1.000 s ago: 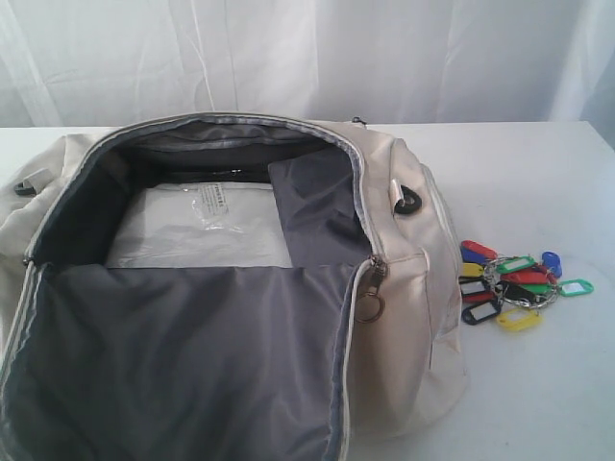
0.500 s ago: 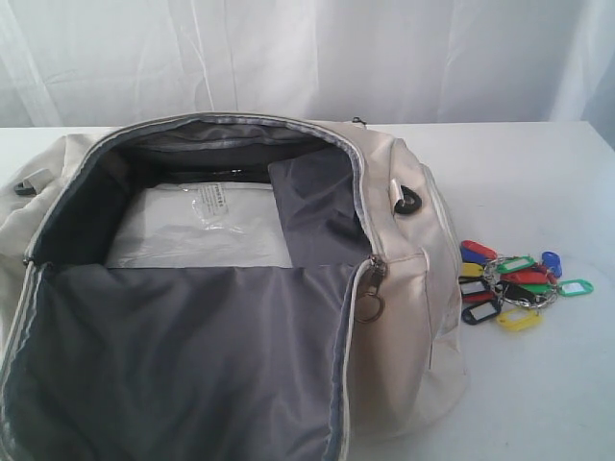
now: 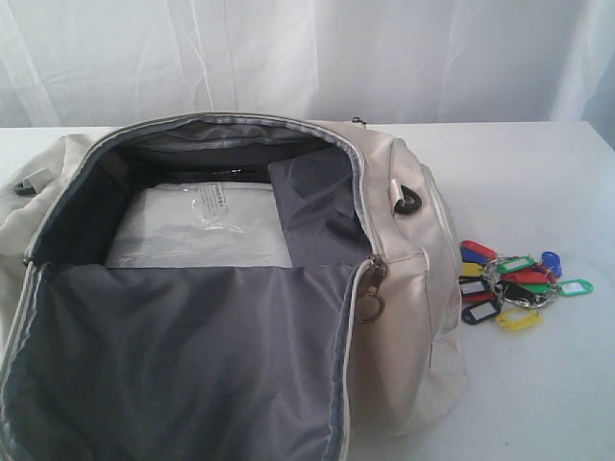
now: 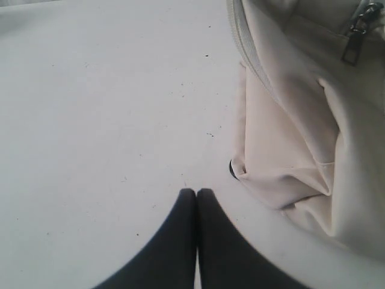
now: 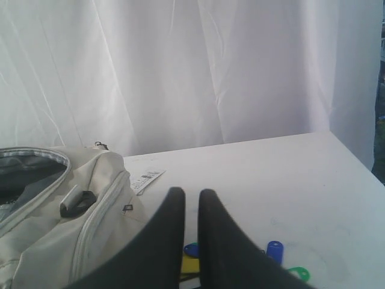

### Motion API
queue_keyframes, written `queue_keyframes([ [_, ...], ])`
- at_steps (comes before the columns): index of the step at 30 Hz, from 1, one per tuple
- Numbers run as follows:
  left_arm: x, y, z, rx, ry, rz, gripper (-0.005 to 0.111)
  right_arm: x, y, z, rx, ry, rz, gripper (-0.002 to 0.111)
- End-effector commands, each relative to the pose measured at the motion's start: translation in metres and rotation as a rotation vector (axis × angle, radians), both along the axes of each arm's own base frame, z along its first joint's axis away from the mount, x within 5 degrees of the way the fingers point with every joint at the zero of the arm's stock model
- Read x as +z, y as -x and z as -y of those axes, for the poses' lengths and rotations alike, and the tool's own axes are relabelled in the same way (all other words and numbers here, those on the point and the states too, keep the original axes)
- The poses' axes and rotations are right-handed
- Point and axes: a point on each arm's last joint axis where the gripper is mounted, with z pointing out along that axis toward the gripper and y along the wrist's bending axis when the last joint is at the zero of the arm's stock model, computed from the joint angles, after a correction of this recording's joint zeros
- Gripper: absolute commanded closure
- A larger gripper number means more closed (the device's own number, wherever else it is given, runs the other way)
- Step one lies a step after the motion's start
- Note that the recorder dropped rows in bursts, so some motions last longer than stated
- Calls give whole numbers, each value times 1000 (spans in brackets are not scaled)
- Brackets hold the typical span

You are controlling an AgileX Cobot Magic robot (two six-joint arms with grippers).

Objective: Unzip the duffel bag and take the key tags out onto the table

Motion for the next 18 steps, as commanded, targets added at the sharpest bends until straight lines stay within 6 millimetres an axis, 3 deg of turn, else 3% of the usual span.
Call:
queue_keyframes([
  [1,0,0,1,1,18,16,103,-2,0,0,-1,-5,-4,99],
  [18,1,-1,0,1,8,26,103,-2,0,0,-1,-5,-4,99],
])
